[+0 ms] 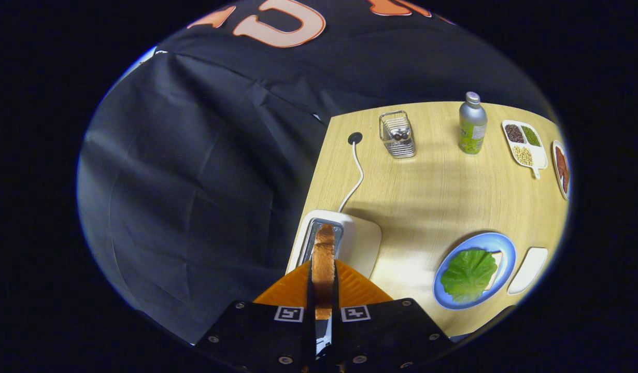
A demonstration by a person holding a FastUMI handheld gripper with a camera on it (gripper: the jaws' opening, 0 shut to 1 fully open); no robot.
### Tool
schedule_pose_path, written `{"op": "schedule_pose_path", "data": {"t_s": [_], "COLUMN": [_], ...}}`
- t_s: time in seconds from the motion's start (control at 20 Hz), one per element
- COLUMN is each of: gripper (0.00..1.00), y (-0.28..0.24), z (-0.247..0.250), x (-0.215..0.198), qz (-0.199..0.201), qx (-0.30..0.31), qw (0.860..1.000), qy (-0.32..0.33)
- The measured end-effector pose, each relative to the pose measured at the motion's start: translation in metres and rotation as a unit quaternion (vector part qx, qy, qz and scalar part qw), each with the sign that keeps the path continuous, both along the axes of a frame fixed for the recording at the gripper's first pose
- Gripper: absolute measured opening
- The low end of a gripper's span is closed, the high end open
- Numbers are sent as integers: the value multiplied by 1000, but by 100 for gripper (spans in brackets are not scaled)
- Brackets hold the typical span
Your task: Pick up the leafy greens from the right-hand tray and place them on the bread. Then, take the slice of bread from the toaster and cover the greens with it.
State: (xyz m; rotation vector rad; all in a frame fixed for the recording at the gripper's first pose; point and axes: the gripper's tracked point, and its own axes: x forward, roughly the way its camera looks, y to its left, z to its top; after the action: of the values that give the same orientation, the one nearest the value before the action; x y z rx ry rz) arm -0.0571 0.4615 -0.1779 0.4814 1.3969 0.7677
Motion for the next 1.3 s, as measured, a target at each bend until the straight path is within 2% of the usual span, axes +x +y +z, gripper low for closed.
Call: {"op": "schedule_pose_path", "data": {"t_s": [0.25, 0.55, 0.8, 1.3], "gripper": [12, 12, 12, 12], "y": [-52, -88, -125, -165], "z": [-10, -28, -68, -146], "x": [6, -2, -10, -37], "qz": [-26, -37, -48, -62], "qx": [5, 8, -17, -50], "qw": [1000, 999, 999, 995], "qy": [-5, -1, 12, 52]}}
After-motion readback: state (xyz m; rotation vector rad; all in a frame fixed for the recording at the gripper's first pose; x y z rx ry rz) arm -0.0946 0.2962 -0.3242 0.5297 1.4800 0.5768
